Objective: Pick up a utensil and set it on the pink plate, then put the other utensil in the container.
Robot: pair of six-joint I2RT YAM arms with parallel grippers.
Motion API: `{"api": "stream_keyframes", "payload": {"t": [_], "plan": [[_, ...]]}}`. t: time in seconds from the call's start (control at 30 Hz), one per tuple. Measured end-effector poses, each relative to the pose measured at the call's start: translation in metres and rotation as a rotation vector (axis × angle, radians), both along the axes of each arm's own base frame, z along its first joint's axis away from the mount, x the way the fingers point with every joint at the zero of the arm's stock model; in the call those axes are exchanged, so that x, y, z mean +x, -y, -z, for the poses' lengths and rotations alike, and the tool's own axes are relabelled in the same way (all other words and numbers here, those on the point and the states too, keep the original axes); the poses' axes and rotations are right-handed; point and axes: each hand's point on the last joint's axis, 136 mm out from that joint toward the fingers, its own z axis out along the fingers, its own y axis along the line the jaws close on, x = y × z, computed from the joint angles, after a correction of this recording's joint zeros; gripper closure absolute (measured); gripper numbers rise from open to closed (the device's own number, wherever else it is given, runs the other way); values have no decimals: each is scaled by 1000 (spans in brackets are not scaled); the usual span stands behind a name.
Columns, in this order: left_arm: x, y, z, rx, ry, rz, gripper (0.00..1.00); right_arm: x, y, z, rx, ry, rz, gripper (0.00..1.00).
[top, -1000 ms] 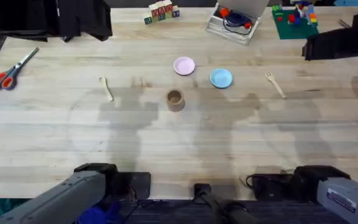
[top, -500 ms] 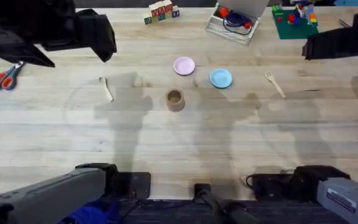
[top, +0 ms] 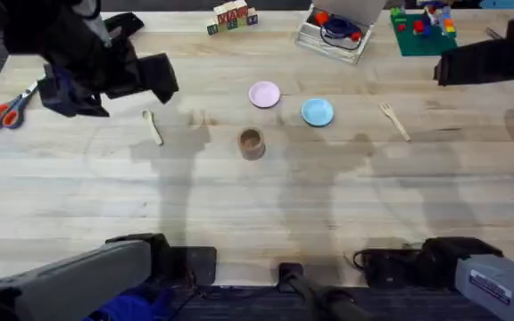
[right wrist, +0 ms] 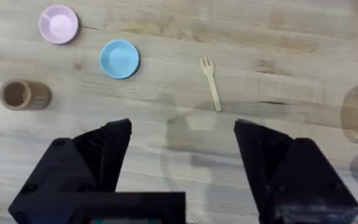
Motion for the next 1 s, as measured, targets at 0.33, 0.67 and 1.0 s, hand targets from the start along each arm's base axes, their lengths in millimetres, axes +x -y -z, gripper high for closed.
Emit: {"api": "stream_keyframes", "payload": {"t": [0.33, 0.67, 1.0], "plan": [[14, -21, 38, -41, -68, -61, 8, 0, 0, 0, 0, 0, 0, 5], [41, -24, 86, -65, -141, -74, 8, 2, 0, 2, 0, -11, 0, 6], [57, -26, 100, -69, -107, -99, 6, 4, 0, 5, 0, -22, 0, 5]]}}
